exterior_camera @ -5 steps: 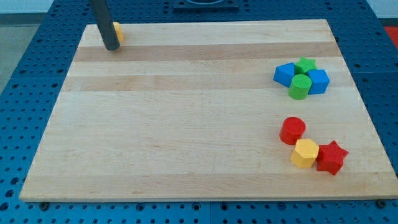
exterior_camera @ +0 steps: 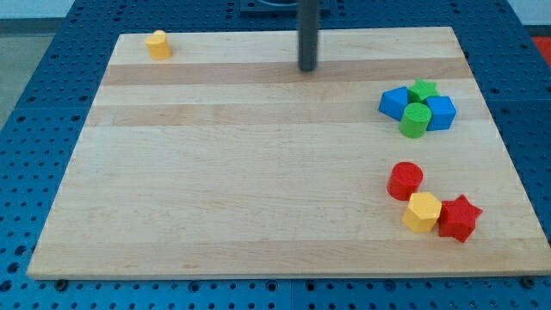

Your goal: Nudge the group of blocks left a bit

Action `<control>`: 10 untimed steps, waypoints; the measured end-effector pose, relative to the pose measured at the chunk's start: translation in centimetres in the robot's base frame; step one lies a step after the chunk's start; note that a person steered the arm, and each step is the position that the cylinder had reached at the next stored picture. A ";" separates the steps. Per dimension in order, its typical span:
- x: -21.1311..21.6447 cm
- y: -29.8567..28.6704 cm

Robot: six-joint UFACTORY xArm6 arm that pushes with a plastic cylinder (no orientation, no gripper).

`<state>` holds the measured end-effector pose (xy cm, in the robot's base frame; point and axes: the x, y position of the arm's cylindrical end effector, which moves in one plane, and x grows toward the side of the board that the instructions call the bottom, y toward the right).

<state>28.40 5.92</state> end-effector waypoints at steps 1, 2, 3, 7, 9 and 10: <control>0.3 6.3; 0.6 12.2; 0.8 16.9; 6.3 21.0; 8.7 17.3; 8.8 14.5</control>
<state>37.21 20.47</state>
